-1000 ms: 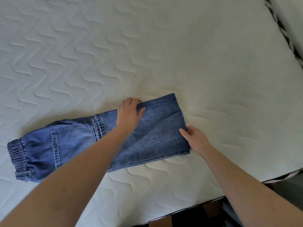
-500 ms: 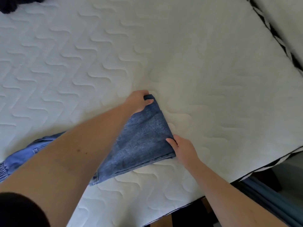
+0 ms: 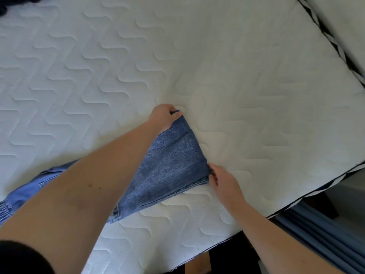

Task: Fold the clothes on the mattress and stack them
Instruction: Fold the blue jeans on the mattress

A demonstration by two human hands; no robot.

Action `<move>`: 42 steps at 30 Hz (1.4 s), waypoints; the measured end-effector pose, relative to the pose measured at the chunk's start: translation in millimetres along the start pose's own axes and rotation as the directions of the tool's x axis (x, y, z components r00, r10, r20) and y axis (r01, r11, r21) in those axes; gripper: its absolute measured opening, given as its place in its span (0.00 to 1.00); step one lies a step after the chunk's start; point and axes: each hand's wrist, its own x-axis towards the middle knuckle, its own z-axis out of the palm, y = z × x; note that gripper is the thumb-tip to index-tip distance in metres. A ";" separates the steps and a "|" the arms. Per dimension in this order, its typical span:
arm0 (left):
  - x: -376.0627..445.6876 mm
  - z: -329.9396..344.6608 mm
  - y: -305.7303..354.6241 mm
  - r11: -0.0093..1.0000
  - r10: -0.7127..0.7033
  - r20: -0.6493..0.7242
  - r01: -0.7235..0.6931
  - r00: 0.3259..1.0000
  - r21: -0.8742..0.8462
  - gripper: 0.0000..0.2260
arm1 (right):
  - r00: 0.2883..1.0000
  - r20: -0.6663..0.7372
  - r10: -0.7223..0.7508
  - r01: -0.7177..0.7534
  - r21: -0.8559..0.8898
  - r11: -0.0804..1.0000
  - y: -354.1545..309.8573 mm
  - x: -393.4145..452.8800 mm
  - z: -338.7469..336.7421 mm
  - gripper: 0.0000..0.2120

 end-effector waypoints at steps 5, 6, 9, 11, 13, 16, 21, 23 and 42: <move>-3.6 2.7 3.1 0.999 -0.025 -0.091 0.021 0.996 -0.044 0.12 | 0.961 -0.173 -0.215 0.162 -0.277 0.947 -2.2 -3.1 3.5 0.03; -4.0 4.3 2.7 0.998 -0.032 -0.116 0.026 0.993 -0.055 0.11 | 0.951 -0.200 -0.234 0.166 -0.308 0.937 1.5 -8.0 2.8 0.04; -1.9 8.8 5.1 0.998 -0.037 -0.137 0.029 0.990 -0.056 0.10 | 0.945 -0.210 -0.249 0.170 -0.333 0.927 14.9 -26.2 1.9 0.08; -1.1 15.2 8.0 0.999 -0.013 -0.119 0.007 0.993 -0.051 0.10 | 0.965 -0.180 -0.191 0.126 -0.318 0.940 20.8 -31.5 4.5 0.09; -1.7 20.5 8.9 0.997 0.000 -0.099 -0.007 0.995 -0.074 0.10 | 0.986 -0.146 -0.078 0.037 -0.266 0.963 22.0 -28.3 6.6 0.04; 0.1 16.9 3.9 0.998 0.030 -0.019 -0.031 0.999 -0.054 0.09 | 0.998 -0.047 -0.033 0.024 -0.167 0.986 22.4 -26.3 7.0 0.08; 5.1 -11.9 13.0 0.948 -0.015 0.358 -0.101 0.933 0.302 0.32 | 0.982 0.030 0.188 -0.189 0.252 0.949 3.1 -11.8 6.4 0.06; 8.3 -18.8 20.9 0.890 -0.062 0.434 -0.146 0.899 0.431 0.27 | 0.974 0.081 0.211 -0.222 0.184 0.957 -0.6 0.9 9.0 0.08; -16.7 -86.6 52.8 0.984 0.166 0.429 -0.175 0.888 -0.020 0.14 | 0.971 -0.191 0.146 -0.057 0.409 0.911 -38.1 -21.0 -43.1 0.10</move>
